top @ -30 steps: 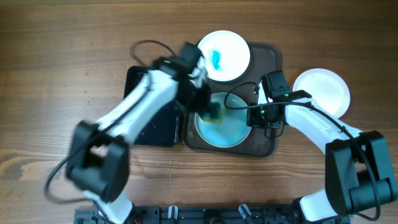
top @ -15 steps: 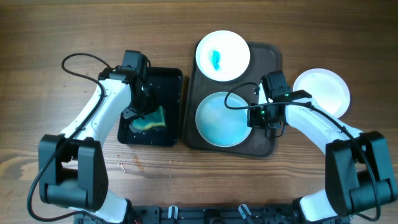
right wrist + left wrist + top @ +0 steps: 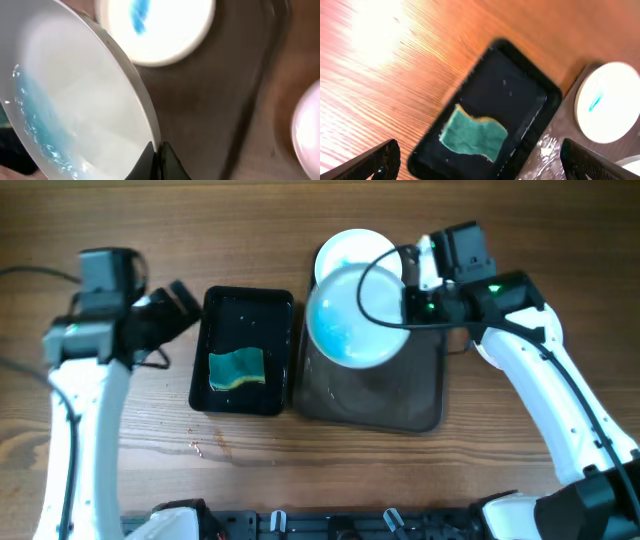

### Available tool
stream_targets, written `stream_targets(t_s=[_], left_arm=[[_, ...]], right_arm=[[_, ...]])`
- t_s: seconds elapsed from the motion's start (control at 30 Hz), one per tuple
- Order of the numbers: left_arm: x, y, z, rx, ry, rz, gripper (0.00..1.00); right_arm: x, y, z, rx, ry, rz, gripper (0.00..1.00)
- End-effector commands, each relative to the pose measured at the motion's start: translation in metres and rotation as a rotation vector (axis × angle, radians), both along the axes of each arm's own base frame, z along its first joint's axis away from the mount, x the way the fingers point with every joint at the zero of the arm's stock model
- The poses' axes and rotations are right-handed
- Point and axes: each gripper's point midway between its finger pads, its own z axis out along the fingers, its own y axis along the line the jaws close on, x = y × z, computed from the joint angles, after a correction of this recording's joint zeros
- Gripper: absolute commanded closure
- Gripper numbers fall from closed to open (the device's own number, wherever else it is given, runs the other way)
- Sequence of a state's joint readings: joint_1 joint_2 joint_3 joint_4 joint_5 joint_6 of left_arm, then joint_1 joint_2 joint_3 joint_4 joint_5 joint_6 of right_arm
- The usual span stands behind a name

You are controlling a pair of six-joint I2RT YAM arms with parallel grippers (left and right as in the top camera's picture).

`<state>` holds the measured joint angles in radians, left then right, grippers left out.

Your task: Clean dirty plates on tray and stack at the side

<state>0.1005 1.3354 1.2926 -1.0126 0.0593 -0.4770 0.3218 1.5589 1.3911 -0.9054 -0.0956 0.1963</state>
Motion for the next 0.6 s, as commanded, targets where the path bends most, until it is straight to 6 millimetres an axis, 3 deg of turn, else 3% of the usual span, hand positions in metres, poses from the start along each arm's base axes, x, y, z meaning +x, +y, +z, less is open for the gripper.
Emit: stream_targets(t_s=[0.0, 0.07, 0.13, 0.2, 0.27, 0.33, 0.57], left_arm=[[-0.014, 0.023, 0.032, -0.03, -0.096, 0.087, 0.0], [-0.021, 0.028, 0.035, -0.029, -0.097, 0.105, 0.0], [-0.029, 0.027, 0.032, -0.033, -0.066, 0.108, 0.0], [-0.033, 0.026, 0.028, -0.037, -0.043, 0.109, 0.0], [-0.034, 0.026, 0.028, -0.037, -0.042, 0.109, 0.0], [-0.034, 0.026, 0.028, -0.037, -0.042, 0.109, 0.0], [-0.033, 0.026, 0.028, -0.037, -0.041, 0.109, 0.0]], right_arm=[[0.012, 0.049, -0.001, 0.025, -0.053, 0.073, 0.96], [0.015, 0.076, -0.009, 0.033, -0.068, 0.092, 0.96], [0.018, 0.116, -0.024, -0.014, -0.104, 0.144, 0.96], [0.026, 0.133, -0.026, -0.092, -0.157, 0.132, 0.96], [0.036, 0.142, -0.013, -0.172, -0.268, 0.104, 0.96], [0.042, 0.155, 0.012, -0.3, -0.451, 0.128, 0.96], [0.026, 0.177, 0.069, -0.631, -0.759, 0.164, 0.96]])
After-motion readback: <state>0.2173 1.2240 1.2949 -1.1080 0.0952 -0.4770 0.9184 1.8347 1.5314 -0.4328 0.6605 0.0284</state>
